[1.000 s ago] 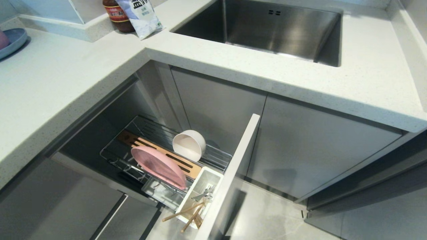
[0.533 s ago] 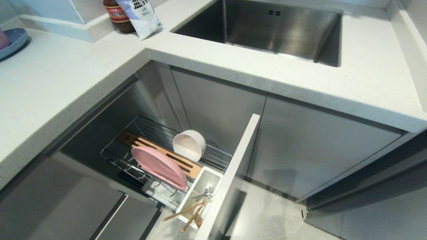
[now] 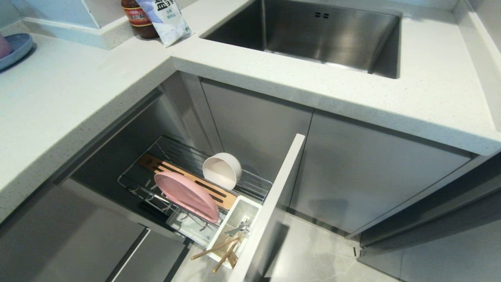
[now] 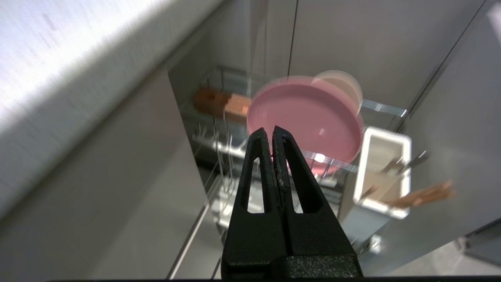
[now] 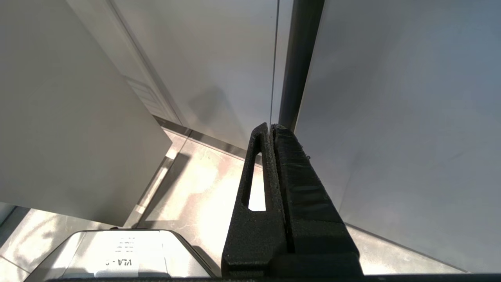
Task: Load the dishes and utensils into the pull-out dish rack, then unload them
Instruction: Take the plate out of the cupboard
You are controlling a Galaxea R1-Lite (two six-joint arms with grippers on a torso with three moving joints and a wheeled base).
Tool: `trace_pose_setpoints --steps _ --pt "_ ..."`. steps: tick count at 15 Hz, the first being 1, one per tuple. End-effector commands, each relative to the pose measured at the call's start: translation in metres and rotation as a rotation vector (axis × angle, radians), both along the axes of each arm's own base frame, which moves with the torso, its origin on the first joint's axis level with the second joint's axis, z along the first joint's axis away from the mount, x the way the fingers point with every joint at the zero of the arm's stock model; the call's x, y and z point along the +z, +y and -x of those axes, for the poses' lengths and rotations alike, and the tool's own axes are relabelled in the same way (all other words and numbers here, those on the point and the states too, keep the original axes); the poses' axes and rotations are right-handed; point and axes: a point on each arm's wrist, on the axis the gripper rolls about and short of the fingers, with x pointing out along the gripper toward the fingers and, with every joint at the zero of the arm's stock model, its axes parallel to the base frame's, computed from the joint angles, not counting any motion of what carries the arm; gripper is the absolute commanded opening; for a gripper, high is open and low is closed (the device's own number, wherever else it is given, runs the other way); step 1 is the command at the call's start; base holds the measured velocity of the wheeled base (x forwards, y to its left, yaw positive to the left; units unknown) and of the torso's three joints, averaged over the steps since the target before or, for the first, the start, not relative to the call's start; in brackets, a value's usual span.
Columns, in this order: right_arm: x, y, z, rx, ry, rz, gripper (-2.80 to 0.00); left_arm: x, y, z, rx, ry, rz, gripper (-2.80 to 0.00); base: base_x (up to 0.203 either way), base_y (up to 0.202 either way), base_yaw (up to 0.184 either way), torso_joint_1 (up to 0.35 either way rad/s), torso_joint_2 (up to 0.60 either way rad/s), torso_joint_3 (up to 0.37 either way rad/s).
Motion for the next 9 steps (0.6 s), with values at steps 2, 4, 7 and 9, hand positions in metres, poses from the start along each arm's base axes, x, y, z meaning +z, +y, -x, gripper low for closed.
trace_pose_setpoints --steps 2,4,7,9 --pt "-0.0002 0.0000 0.0001 0.000 -0.002 0.000 -2.80 -0.0389 0.0003 -0.0127 0.015 0.159 0.000 -2.80 0.000 0.000 0.000 0.000 0.00 0.000" --pt "-0.0002 0.0000 0.0001 0.000 -0.002 0.000 -2.80 -0.0395 0.0001 -0.0125 0.008 0.170 -0.030 -2.80 0.000 0.000 0.000 0.000 0.00 0.000" --pt "-0.0004 0.0000 0.0001 0.000 -0.001 -0.001 -2.80 -0.0397 0.0001 -0.0125 0.001 0.173 0.019 -2.80 0.000 0.000 0.000 0.000 0.00 0.000" --pt "0.0000 0.0000 0.0002 0.000 -0.003 -0.001 -2.80 -0.0397 0.0001 -0.0125 0.002 0.173 0.018 -2.80 0.000 0.000 0.000 0.000 0.00 0.000"
